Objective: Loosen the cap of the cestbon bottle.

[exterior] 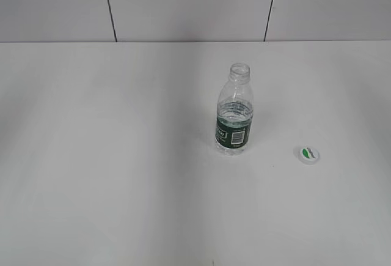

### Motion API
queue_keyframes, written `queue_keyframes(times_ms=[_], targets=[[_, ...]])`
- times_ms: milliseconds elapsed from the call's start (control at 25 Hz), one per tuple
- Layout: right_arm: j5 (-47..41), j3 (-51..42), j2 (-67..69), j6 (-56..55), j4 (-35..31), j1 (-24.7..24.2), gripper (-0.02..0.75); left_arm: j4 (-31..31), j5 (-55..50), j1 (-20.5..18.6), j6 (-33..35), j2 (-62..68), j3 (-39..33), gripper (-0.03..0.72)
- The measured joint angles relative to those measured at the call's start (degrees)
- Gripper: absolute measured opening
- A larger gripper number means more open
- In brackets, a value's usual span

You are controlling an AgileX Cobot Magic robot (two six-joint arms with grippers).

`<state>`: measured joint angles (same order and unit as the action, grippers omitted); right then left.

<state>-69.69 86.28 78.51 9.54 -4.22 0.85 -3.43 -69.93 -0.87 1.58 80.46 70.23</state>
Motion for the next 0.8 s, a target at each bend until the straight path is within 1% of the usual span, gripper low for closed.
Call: queue_keyframes(times_ms=[200, 480, 680, 800], targets=[[0.0, -7.8, -5.9, 0.0, -0.1, 0.0, 0.589, 0.0, 0.0, 0.0, 0.0, -8.4, -4.3, 0.534], [-0.2, -20.1, -14.1, -0.1, -0.1, 0.0, 0.589, 0.0, -0.2, 0.0, 0.0, -20.5, -8.9, 0.533], [-0.2, -24.8, -20.3, -0.1, -0.1, 0.0, 0.589, 0.3, -0.2, 0.0, 0.0, -29.2, -11.9, 0.531], [-0.3, -26.9, -24.3, -0.1, -0.1, 0.0, 0.589, 0.4, -0.2, 0.0, 0.0, -35.9, -14.8, 0.530]])
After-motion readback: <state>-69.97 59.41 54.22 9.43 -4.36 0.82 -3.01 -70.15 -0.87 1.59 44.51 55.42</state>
